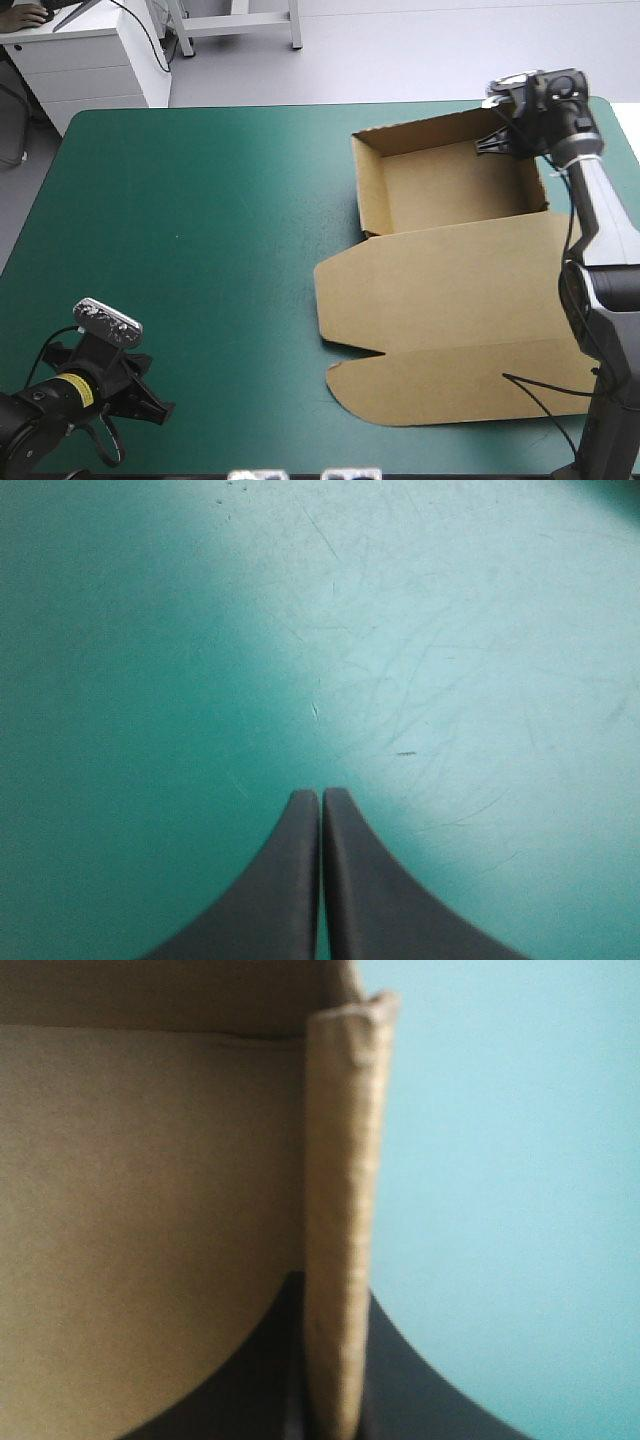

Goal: Fold the box

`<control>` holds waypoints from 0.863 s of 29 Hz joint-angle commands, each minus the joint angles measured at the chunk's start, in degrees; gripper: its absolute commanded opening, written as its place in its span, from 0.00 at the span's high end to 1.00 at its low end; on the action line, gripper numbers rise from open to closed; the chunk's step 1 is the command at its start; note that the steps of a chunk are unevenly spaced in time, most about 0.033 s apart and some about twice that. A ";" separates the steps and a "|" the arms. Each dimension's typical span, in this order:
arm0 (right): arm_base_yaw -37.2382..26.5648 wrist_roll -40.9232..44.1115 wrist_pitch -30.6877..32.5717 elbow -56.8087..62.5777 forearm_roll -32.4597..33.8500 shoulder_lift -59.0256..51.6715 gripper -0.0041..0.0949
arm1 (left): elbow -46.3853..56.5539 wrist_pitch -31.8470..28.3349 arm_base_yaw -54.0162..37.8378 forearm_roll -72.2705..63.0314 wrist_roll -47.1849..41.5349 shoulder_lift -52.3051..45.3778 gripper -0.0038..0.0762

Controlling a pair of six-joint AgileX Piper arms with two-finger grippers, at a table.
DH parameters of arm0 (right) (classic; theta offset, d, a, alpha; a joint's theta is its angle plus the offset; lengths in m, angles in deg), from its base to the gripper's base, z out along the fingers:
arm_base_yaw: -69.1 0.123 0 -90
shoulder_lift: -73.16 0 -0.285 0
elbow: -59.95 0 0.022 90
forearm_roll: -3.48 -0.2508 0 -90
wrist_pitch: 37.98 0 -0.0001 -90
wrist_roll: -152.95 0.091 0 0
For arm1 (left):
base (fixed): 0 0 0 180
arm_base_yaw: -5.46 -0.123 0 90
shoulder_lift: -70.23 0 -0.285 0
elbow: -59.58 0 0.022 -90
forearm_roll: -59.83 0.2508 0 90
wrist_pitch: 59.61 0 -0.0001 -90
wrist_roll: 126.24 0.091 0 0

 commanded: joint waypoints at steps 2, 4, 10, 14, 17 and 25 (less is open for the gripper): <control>-9.32 -0.61 -3.15 -2.18 -0.04 -3.48 0.98 | -1.30 -2.76 -0.02 0.07 -0.69 0.05 0.96; -14.80 -0.61 -3.29 -2.18 -2.57 -3.48 0.98 | -1.30 -2.76 -0.02 -0.38 -0.69 0.05 0.96; -23.35 -0.50 -4.91 -2.18 -5.69 -3.48 0.98 | -1.30 -2.76 -0.02 -0.38 -0.69 0.05 0.96; -26.86 -0.50 -4.94 -2.18 -7.62 -3.48 0.98 | -1.30 -2.76 -0.02 -0.38 -0.69 0.05 0.96; -27.63 -0.50 -4.85 -2.18 -8.47 -3.48 0.98 | -1.30 -2.76 -0.02 -0.38 -0.69 0.05 0.96; -27.74 -2.30 -4.95 -2.18 -8.47 -3.48 0.92 | -1.30 -2.76 -0.02 -0.38 -0.15 0.05 0.96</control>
